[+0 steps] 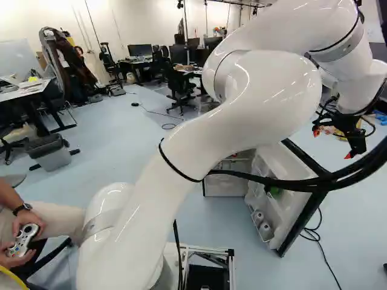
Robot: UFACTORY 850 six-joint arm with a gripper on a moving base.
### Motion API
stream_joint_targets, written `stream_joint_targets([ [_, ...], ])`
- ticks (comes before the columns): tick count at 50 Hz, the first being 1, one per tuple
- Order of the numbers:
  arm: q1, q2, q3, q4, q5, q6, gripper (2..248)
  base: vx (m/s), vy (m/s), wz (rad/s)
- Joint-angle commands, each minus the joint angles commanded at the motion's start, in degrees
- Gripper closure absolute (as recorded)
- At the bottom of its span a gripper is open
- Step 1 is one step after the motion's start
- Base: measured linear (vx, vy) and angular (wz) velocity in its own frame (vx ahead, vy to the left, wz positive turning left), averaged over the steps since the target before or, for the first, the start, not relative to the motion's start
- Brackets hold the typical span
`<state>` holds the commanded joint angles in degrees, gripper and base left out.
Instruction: Grab a drink from the fridge
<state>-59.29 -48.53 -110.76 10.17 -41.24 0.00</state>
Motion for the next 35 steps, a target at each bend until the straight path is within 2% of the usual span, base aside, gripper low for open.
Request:
stream_joint_targets([
  [35,0.0,-4.7,-1.5,0.0,0.0,0.0,3,0.0,0.0,0.0],
])
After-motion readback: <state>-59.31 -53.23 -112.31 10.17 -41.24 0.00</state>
